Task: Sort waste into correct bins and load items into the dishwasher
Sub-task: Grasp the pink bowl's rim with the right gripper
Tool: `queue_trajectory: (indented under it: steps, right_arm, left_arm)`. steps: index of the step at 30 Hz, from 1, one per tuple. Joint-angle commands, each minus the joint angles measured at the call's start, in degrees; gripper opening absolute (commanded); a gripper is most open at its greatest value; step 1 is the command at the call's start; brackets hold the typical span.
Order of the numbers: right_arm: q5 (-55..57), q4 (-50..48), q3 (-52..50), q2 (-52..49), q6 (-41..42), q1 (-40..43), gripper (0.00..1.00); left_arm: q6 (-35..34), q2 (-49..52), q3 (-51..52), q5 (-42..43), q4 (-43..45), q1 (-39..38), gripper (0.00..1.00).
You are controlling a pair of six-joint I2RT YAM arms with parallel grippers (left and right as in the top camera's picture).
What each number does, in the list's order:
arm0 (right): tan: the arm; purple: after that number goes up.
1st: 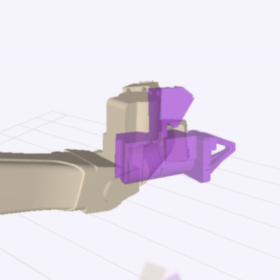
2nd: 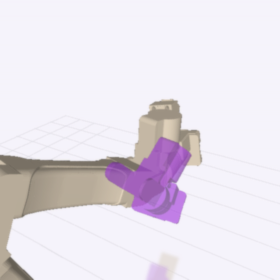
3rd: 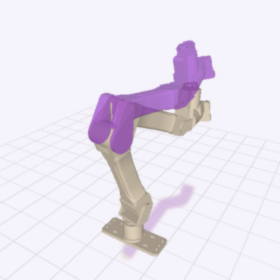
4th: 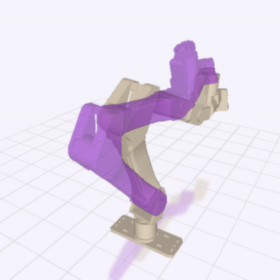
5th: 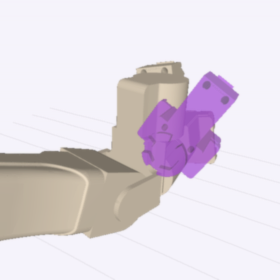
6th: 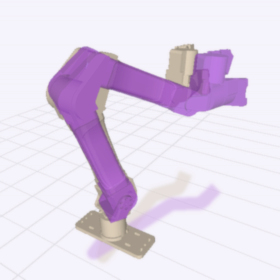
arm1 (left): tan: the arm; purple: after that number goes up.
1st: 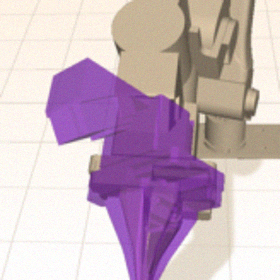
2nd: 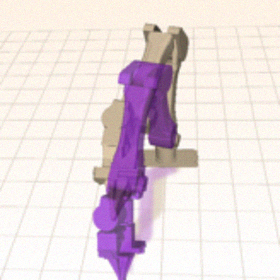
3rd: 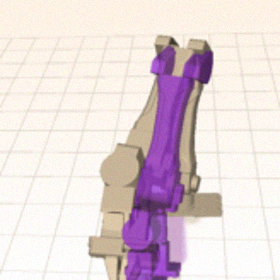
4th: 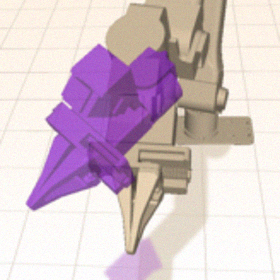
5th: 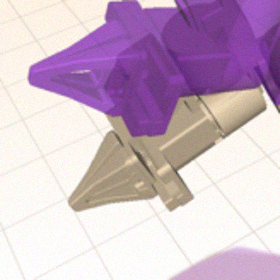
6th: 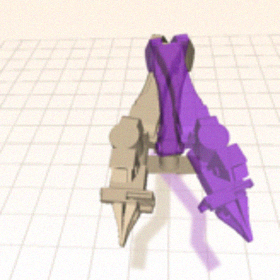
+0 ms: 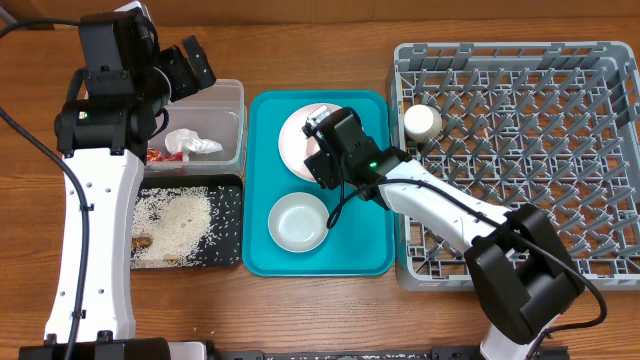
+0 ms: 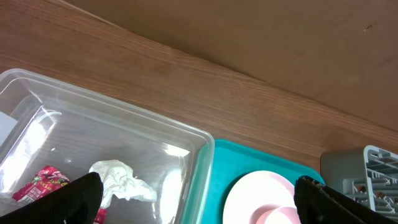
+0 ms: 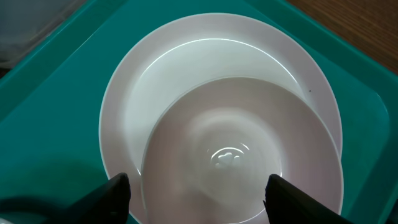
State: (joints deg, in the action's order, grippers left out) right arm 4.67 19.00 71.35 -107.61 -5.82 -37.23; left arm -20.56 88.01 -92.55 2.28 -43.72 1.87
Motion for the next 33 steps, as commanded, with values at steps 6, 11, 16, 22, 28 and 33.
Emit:
queue_trajectory:
  steps: [6,11,16,22,28,33]
  right_arm:
    - [-5.81,-3.06,1.27,0.22,-0.22,-0.33,0.67]
    - [-6.23,-3.80,1.27,-2.19,-0.17,-0.52,0.67]
    - [-6.25,-4.39,1.27,-4.57,-0.17,-0.55,0.60]
    - [-6.25,-4.26,1.25,-4.76,-0.17,-0.52,0.37]
    - [-6.29,-3.56,1.25,-4.83,-0.17,-0.66,0.34]
    - [-6.27,-2.75,1.25,-4.83,-0.17,-0.68,0.34]
  left_arm:
    - [0.85,0.07,-0.50,-0.83,0.20,-0.39,1.00]
    - [0.87,0.07,-0.50,-0.83,0.20,-0.39,1.00]
    - [0.87,0.07,-0.50,-0.81,0.20,-0.39,1.00]
    - [0.85,0.07,-0.50,-0.83,0.20,-0.39,1.00]
    - [0.87,0.07,-0.50,-0.83,0.20,-0.39,1.00]
    - [0.87,0.07,-0.50,-0.81,0.20,-0.39,1.00]
